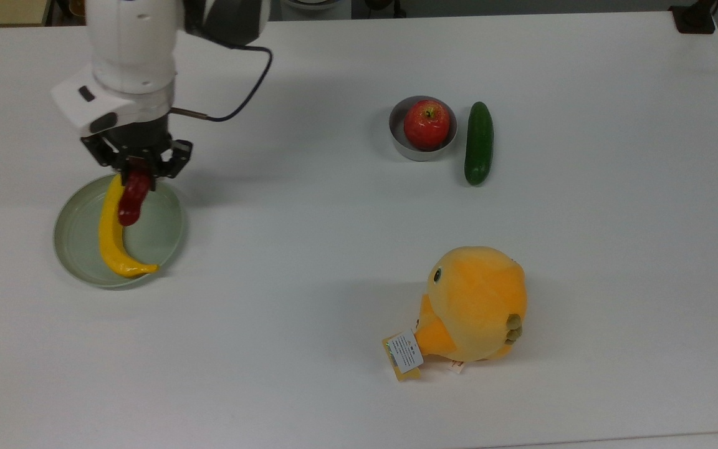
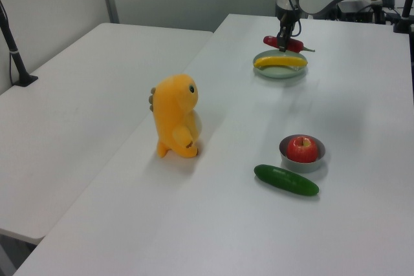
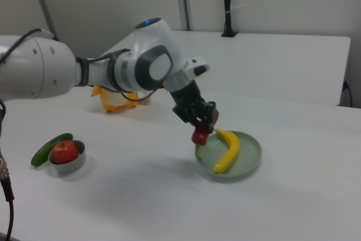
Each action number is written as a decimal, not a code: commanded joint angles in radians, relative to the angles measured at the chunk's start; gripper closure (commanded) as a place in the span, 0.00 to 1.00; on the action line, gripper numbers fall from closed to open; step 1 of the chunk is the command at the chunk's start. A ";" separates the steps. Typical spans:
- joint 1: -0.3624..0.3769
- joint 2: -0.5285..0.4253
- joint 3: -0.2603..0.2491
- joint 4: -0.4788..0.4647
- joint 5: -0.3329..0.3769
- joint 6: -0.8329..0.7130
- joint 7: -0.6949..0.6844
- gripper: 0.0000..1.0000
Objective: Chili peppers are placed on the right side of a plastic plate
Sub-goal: 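Lift the chili pepper and carry it over the green plate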
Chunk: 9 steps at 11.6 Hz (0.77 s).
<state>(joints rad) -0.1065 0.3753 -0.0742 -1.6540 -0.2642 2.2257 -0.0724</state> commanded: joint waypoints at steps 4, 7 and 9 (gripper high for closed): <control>-0.057 0.114 -0.122 0.083 0.039 0.095 -0.169 0.81; -0.119 0.194 -0.125 0.109 0.039 0.223 -0.233 0.81; -0.130 0.244 -0.156 0.112 0.040 0.339 -0.233 0.81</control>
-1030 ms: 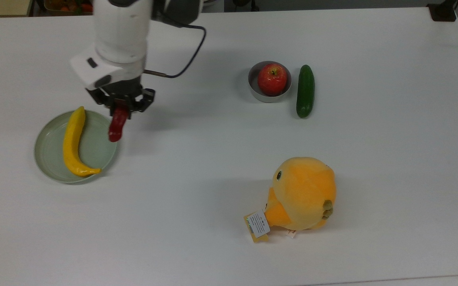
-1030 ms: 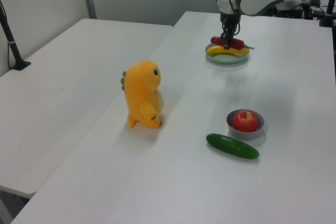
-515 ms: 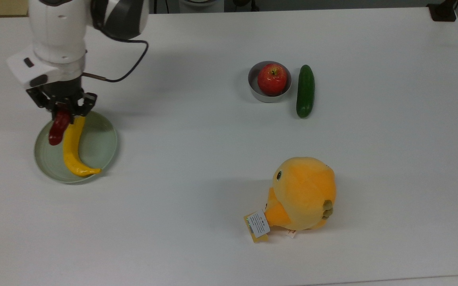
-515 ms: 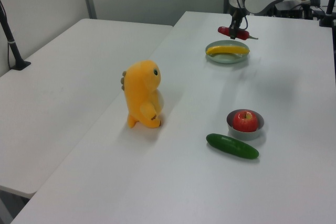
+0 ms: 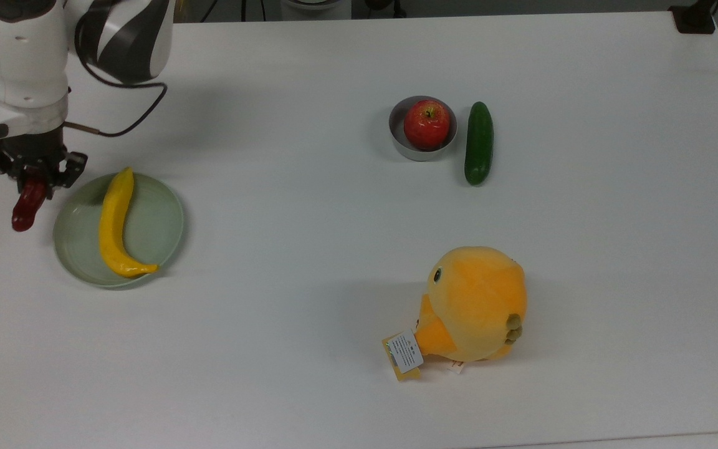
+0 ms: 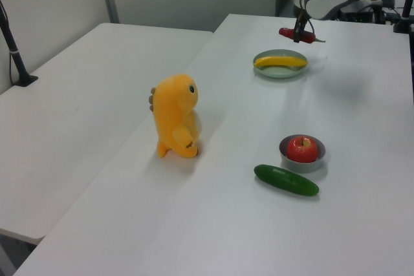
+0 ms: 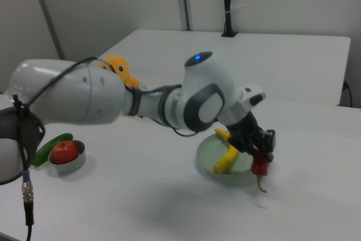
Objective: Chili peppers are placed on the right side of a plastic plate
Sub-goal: 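Lower the chili pepper beside the plate rim and open the gripper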
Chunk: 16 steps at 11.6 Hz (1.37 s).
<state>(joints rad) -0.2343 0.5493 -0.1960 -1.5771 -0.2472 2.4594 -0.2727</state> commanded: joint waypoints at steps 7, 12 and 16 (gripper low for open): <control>0.012 0.155 -0.028 0.106 0.023 0.148 -0.001 0.60; 0.013 0.150 -0.028 0.109 0.023 0.142 0.036 0.17; 0.010 0.130 -0.026 0.109 0.026 0.138 0.039 0.17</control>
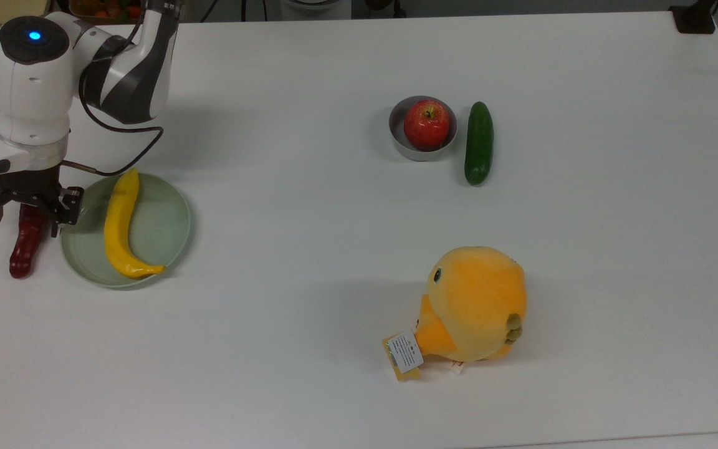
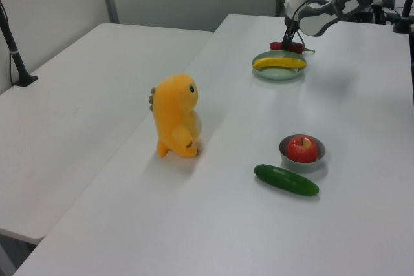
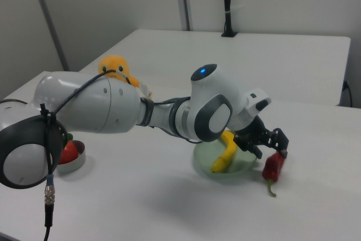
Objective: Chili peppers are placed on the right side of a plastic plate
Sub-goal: 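Lower the chili pepper beside the plate rim and open the gripper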
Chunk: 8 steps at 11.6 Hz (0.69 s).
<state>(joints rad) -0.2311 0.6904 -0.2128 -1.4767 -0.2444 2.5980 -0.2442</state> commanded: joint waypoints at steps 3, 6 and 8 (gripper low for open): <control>-0.013 -0.060 -0.007 0.004 0.051 -0.004 0.008 0.18; -0.031 -0.149 0.045 -0.013 0.053 -0.086 0.011 0.18; -0.033 -0.211 0.094 -0.042 0.053 -0.152 0.054 0.18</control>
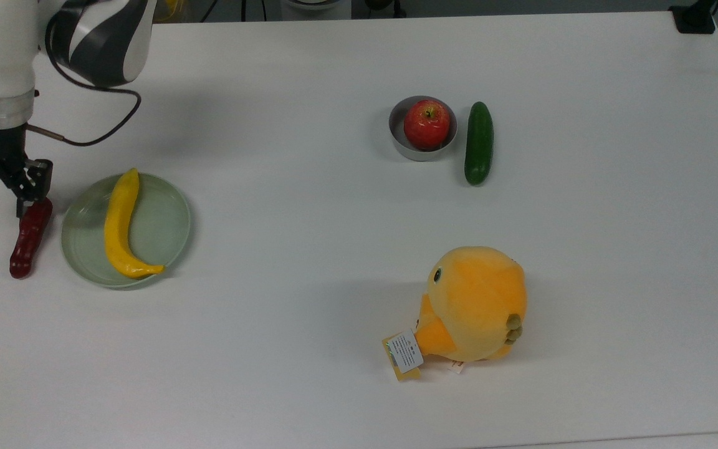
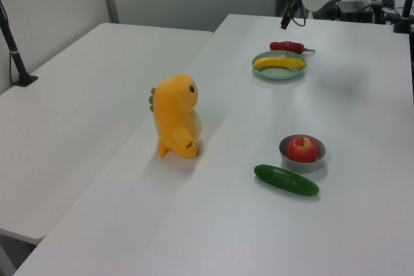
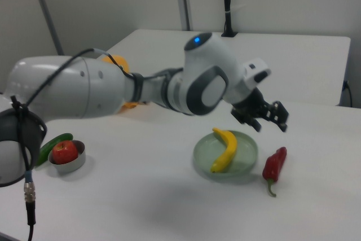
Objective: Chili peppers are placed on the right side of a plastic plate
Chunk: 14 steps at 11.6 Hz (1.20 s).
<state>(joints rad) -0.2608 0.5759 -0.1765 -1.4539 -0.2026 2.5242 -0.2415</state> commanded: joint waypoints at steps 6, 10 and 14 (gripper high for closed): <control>0.069 -0.240 0.112 -0.175 0.012 -0.293 0.206 0.12; 0.150 -0.327 0.166 -0.242 0.012 -0.383 0.326 0.00; 0.250 -0.434 0.193 -0.313 0.063 -0.487 0.329 0.00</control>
<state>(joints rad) -0.0670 0.2456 0.0210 -1.6650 -0.1897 2.0608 0.0726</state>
